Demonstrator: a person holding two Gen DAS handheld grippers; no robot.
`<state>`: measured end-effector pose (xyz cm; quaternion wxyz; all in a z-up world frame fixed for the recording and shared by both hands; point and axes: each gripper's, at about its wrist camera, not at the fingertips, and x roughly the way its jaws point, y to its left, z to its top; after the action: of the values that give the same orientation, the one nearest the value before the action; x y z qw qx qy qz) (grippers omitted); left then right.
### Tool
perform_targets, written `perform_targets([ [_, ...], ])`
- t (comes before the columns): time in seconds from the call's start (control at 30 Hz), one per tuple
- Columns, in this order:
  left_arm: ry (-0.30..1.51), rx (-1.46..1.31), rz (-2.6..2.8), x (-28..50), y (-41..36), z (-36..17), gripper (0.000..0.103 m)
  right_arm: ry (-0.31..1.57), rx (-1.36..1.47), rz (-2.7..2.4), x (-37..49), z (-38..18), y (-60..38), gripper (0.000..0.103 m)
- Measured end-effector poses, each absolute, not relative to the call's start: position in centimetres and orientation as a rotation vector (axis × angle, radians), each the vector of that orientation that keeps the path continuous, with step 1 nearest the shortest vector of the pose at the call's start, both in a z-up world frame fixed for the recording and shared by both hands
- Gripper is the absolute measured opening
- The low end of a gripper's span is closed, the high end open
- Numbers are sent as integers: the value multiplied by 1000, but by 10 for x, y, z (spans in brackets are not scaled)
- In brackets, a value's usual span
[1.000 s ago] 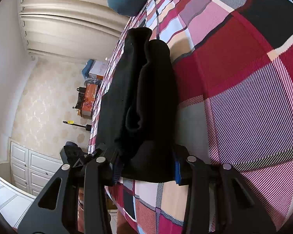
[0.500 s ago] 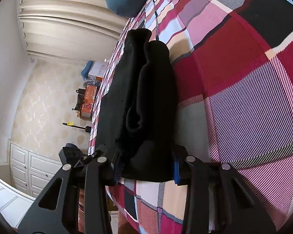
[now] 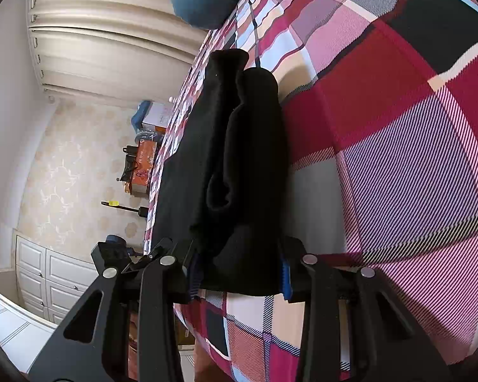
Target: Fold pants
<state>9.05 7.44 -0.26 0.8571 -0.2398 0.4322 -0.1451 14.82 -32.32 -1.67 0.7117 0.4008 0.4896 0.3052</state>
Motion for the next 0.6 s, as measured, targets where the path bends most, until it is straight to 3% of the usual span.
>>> perform_targets([
  [0.6,907,-509,-285,68,90,-2,47,1110,879,691,141,-13,-313,36],
])
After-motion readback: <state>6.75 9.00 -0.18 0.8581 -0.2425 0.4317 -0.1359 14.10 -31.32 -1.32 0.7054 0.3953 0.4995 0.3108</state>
